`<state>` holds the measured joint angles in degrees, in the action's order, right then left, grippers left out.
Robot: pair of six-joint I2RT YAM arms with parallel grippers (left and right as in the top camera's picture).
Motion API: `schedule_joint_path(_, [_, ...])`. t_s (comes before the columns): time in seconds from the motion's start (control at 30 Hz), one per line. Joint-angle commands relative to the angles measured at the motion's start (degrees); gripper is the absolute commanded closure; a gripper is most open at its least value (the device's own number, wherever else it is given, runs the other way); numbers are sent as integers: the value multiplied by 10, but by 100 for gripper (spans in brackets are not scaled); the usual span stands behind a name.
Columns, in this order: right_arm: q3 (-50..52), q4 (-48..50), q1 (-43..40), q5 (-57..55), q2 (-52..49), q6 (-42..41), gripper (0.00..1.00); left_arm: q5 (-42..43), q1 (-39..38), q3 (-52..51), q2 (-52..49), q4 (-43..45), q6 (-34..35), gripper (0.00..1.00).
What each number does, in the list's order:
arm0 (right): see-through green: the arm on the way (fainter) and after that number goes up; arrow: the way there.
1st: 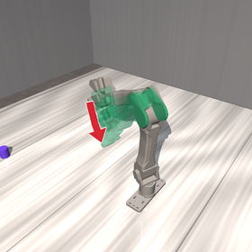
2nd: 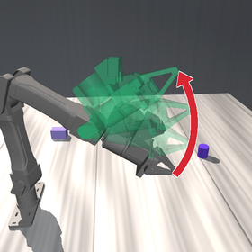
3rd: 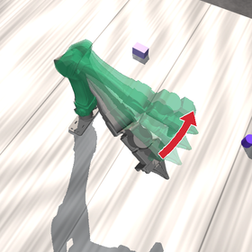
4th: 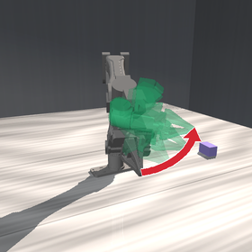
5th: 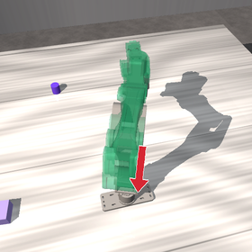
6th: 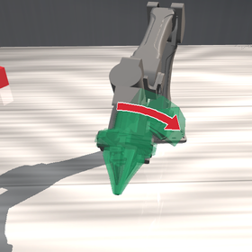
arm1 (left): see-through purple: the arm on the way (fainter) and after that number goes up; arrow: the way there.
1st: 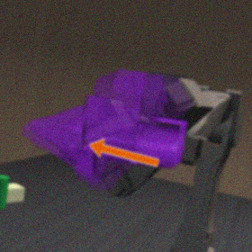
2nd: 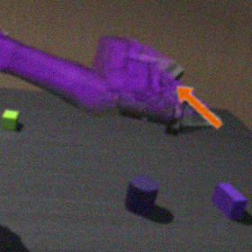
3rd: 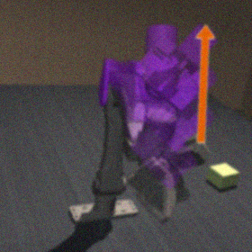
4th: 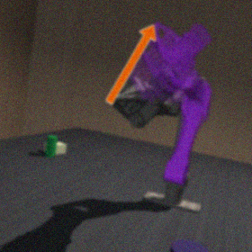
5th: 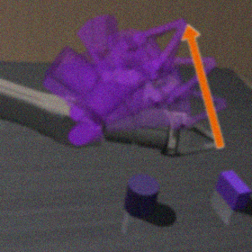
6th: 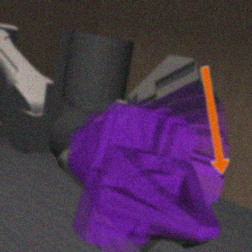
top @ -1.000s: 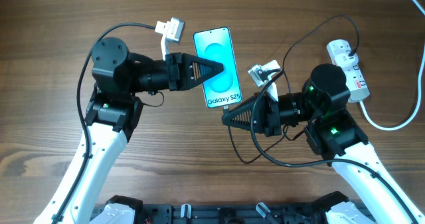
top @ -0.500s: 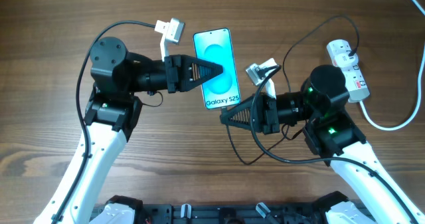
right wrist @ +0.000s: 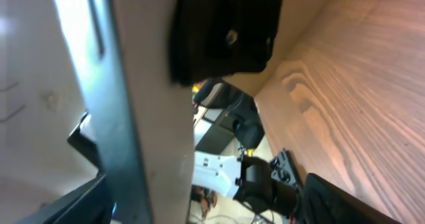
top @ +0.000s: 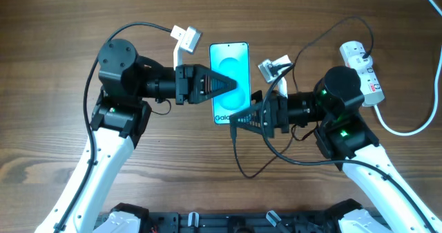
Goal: Plug charger to phone and switch on socket
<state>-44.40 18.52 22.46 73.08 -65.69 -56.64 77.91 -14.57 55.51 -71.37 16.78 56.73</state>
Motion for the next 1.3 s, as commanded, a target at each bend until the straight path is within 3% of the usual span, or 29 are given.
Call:
schedule_joint_path(0.0, [-7,0,-1,62,-2,16,14,-26,1,4,2,3,-38,96])
schedule_joint_path(0.4, [-1,-21,-1,23,-5,56,68,-79,1,4,2,-20,-19,96])
schedule_joint_path(0.57, [-1,-21,-1,-1,-5,53,80,-72,1,4,2,-44,-25,96])
schedule_joint_path(0.63, [-1,-21,-1,-7,-5,45,96,-64,1,4,2,-44,-26,96])
schedule_joint_path(0.9, [-1,2,-1,-34,-5,17,96,7,0,4,2,-45,-40,96])
schedule_joint_path(1.17, [-1,42,-1,-52,-24,3,96,13,0,4,2,-102,-41,96])
schedule_joint_path(1.2, [-1,44,-1,-51,-28,-6,89,13,0,4,2,-102,-41,96])
schedule_joint_path(1.23, [-1,48,-1,-51,-32,-13,55,12,0,4,2,-102,-41,96])
schedule_joint_path(1.27, [-1,53,-1,-51,-35,-13,13,9,1,4,2,-102,-41,96])
